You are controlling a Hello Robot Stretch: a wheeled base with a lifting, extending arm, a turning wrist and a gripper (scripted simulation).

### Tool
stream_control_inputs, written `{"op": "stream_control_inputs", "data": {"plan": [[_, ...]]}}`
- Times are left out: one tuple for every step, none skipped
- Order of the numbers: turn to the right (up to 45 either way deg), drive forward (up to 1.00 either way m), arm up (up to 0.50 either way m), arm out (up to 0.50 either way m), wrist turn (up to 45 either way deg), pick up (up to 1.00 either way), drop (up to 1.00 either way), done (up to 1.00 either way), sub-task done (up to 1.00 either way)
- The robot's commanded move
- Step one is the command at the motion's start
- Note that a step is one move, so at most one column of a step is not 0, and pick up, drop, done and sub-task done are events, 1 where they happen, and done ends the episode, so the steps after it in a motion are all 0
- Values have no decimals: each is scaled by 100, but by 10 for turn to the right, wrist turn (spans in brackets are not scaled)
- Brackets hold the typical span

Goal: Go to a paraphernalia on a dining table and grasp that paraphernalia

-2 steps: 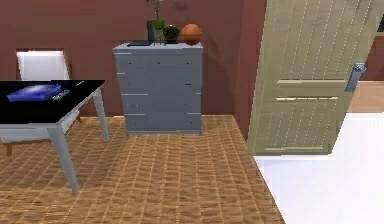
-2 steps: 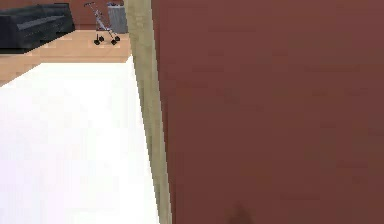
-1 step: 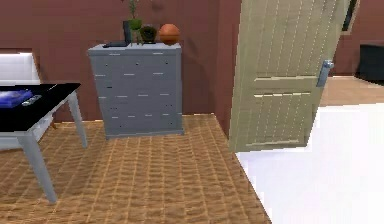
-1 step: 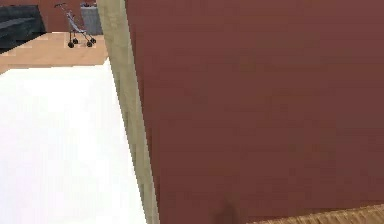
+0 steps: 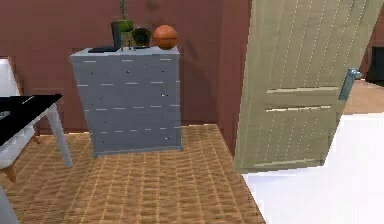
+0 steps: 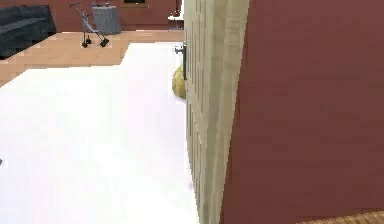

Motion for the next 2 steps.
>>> {"op": "stream_control_inputs", "data": {"plan": [[-450, 0, 0, 0, 0, 0, 0, 0, 0], [-300, 0, 0, 0, 0, 0, 0, 0, 0]]}}
